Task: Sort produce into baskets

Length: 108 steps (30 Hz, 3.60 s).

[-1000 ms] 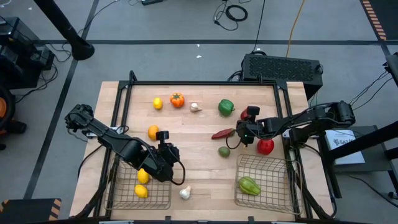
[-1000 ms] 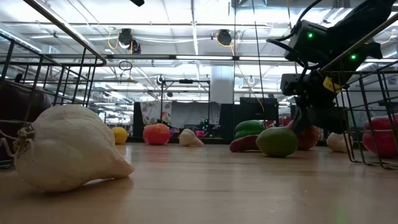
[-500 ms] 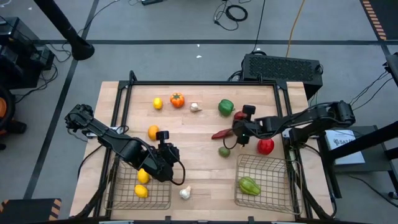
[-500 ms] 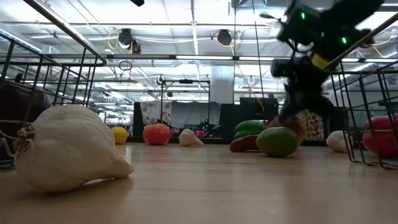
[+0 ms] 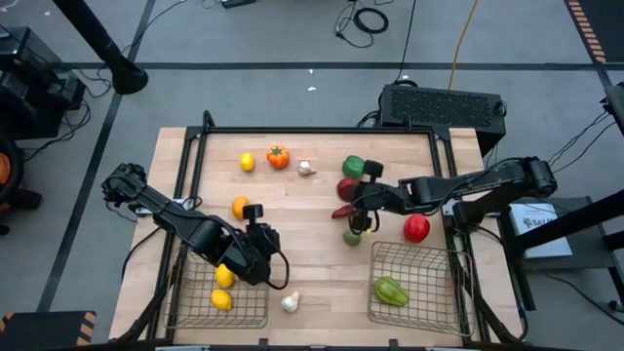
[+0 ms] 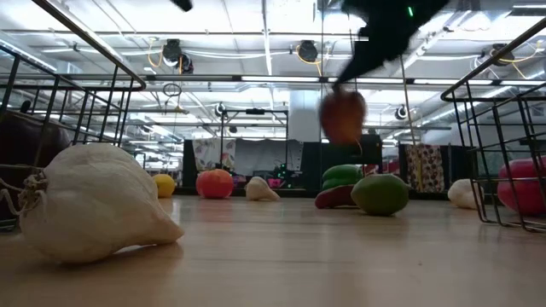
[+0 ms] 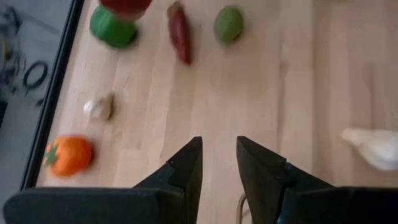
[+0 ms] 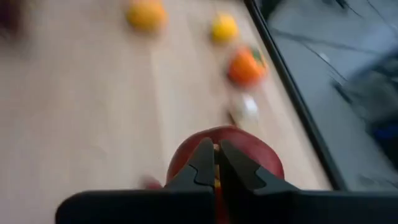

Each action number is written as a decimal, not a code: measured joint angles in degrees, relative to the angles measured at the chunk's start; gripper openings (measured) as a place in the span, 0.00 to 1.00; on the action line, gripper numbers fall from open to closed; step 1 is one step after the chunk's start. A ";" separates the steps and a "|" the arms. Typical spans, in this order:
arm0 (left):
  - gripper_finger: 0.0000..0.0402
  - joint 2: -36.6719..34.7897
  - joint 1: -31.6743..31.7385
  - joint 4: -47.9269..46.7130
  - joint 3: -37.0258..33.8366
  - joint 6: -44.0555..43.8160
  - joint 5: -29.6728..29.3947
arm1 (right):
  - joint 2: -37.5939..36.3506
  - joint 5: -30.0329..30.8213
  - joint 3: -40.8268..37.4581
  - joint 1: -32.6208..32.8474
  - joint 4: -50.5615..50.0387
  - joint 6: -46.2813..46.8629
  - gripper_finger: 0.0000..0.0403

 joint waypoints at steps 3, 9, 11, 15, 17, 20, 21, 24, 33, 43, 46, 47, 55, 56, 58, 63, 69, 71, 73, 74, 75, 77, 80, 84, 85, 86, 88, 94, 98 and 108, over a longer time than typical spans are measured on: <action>0.27 -0.58 -0.93 -5.05 1.78 -5.51 -2.10 | 0.00 -4.91 1.22 0.96 7.72 1.01 0.00; 0.27 -1.22 -5.34 -15.82 4.47 -14.54 -12.85 | 0.26 -10.32 1.29 4.27 19.30 1.03 0.00; 0.27 -1.92 -6.87 -18.72 4.49 -17.16 -17.17 | 0.53 -10.81 1.27 5.59 22.10 1.03 0.00; 0.27 -3.43 -7.95 -20.51 4.51 -19.80 -24.35 | 2.88 -15.07 1.27 7.39 32.78 0.57 0.00; 0.27 -4.13 -8.11 -20.55 4.53 -20.49 -26.52 | 5.22 -17.29 1.27 8.27 39.81 -0.05 0.00; 0.27 -4.43 -8.18 -20.65 4.53 -20.54 -28.23 | 9.75 -19.30 1.29 9.24 50.81 -0.06 0.00; 0.27 -4.46 -8.18 -20.74 4.53 -20.56 -28.80 | 11.52 -19.59 1.43 9.45 54.34 0.26 0.00; 0.27 -4.48 -8.14 -21.25 4.51 -20.63 -30.37 | 16.43 -19.46 3.83 9.82 58.37 0.79 0.00; 0.27 -4.69 -8.15 -23.24 4.50 -20.65 -34.30 | 31.26 -21.17 18.35 11.79 56.74 5.00 0.00; 0.27 -6.28 -8.69 -23.37 4.47 -22.21 -32.58 | 45.34 -22.40 31.59 13.89 56.52 9.12 0.00; 0.27 -6.30 -9.16 -23.33 4.47 -22.25 -31.39 | 47.86 -22.39 33.60 13.98 56.40 11.12 0.00; 0.27 -6.30 -9.35 -23.33 4.47 -22.25 -31.30 | 48.46 -22.36 34.11 13.96 56.46 11.91 0.00; 0.27 -6.30 -9.73 -23.28 4.47 -22.22 -31.12 | 50.69 -22.11 35.26 13.81 56.20 15.59 0.00; 0.27 -6.29 -9.73 -23.28 4.47 -22.22 -31.12 | 50.69 -22.10 35.26 13.81 56.20 15.84 0.00; 0.27 -6.28 -9.69 -23.26 4.47 -22.22 -31.12 | 50.69 -22.06 35.26 13.74 56.20 16.51 0.00; 0.27 -6.28 -9.69 -23.11 4.47 -22.25 -31.12 | 50.71 -22.09 35.26 13.76 54.97 16.92 0.00; 0.27 -6.28 -9.69 -22.80 4.47 -22.25 -31.12 | 50.73 -22.09 35.26 13.76 52.61 17.19 0.00; 0.27 -6.28 -9.69 -22.78 4.47 -22.27 -31.12 | 50.73 -22.09 35.26 13.70 52.44 17.51 0.00; 0.27 -6.28 -9.69 -22.76 4.47 -22.26 -31.12 | 50.73 -22.11 35.26 13.63 52.37 17.55 0.00; 0.27 -6.28 -9.69 -22.75 4.47 -22.27 -31.12 | 50.73 -22.11 35.26 13.59 52.33 17.55 0.00; 0.27 -6.28 -9.69 -22.74 4.47 -22.27 -31.12 | 50.73 -22.10 35.26 13.59 52.33 17.55 0.00; 0.27 -6.28 -9.69 -22.74 4.47 -22.27 -31.12 | 50.73 -22.09 35.26 13.59 52.33 17.55 0.03; 0.27 -6.25 -9.69 -22.74 4.47 -22.29 -31.12 | 50.73 -22.11 35.26 13.48 52.31 17.55 0.09; 0.27 -6.25 -9.69 -22.70 4.47 -22.35 -30.68 | 50.73 -22.11 35.26 13.35 52.40 17.55 0.18; 0.27 -6.25 -9.69 -22.70 4.47 -22.41 -30.39 | 50.73 -22.11 35.26 13.35 52.36 17.55 0.20; 0.27 -6.25 -9.69 -22.71 4.47 -22.42 -30.16 | 50.73 -22.11 35.26 13.32 52.33 17.51 0.22; 0.27 -6.25 -9.69 -22.69 4.45 -22.44 -29.75 | 50.73 -22.11 35.26 13.32 52.38 17.26 0.25; 0.27 -6.23 -9.70 -22.69 4.45 -22.42 -29.62 | 48.24 -22.15 35.26 13.35 49.79 14.06 0.31; 0.27 -6.23 -9.69 -22.75 4.03 -23.40 -29.63 | 44.17 -22.14 35.26 13.44 44.04 9.97 0.32; 0.27 -6.22 -8.80 -22.87 2.76 -23.63 -29.10 | 28.58 -22.10 35.26 13.50 13.93 3.35 0.32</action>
